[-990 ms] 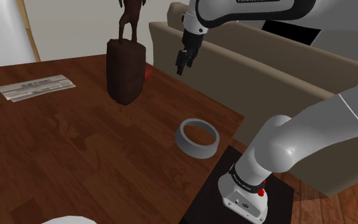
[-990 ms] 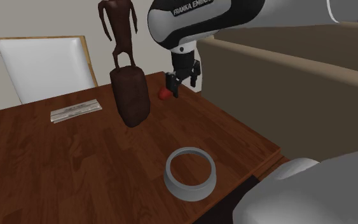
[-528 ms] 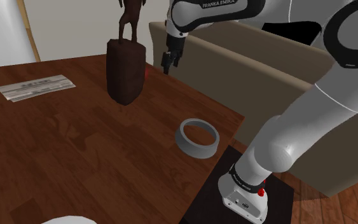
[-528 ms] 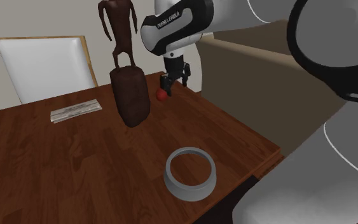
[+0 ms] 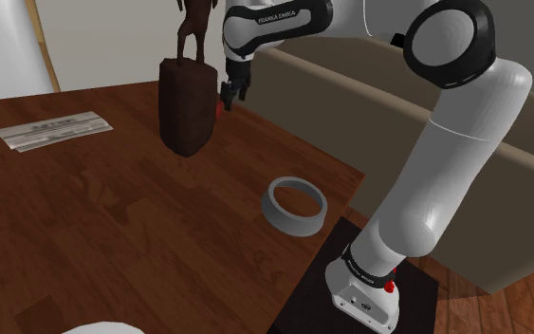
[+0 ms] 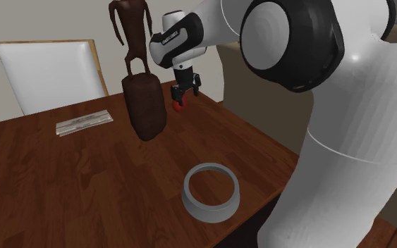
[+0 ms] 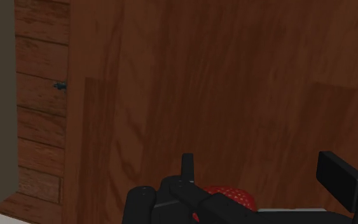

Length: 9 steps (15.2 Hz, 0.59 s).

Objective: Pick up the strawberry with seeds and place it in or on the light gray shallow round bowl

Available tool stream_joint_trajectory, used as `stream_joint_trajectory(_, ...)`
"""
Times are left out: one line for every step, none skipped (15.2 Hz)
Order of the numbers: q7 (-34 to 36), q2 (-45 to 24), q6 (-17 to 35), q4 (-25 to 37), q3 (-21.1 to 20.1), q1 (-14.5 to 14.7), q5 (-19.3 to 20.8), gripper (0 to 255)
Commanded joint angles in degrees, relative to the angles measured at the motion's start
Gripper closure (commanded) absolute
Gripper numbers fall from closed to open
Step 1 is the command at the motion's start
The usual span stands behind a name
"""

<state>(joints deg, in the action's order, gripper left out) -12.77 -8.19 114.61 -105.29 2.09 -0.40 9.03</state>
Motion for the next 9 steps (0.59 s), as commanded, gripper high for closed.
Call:
stream_joint_trajectory(-0.16,-2.01,0.95,1.03,0.09,-0.13,0.05,0)
stream_joint_trajectory(-0.14,-2.24,1.66,0.56,0.13,-0.18,0.09,0)
stream_joint_trajectory(-0.11,-2.47,2.36,0.10,0.17,-0.24,0.12,0)
stream_joint_trajectory(-0.09,-2.71,3.06,-0.36,0.21,-0.30,0.16,0)
stream_joint_trajectory(-0.07,-2.99,3.75,-0.77,0.25,-0.35,0.20,0)
stream_joint_trajectory(-0.04,-3.26,4.45,-1.19,0.29,-0.40,0.23,0)
stream_joint_trajectory(-0.03,-3.40,4.85,-1.44,0.31,-0.44,0.26,0)
stream_joint_trajectory(-0.03,-3.41,4.85,-1.42,0.31,-0.44,0.26,0)
stream_joint_trajectory(-0.03,-3.42,4.85,-1.42,0.31,-0.44,0.26,0)
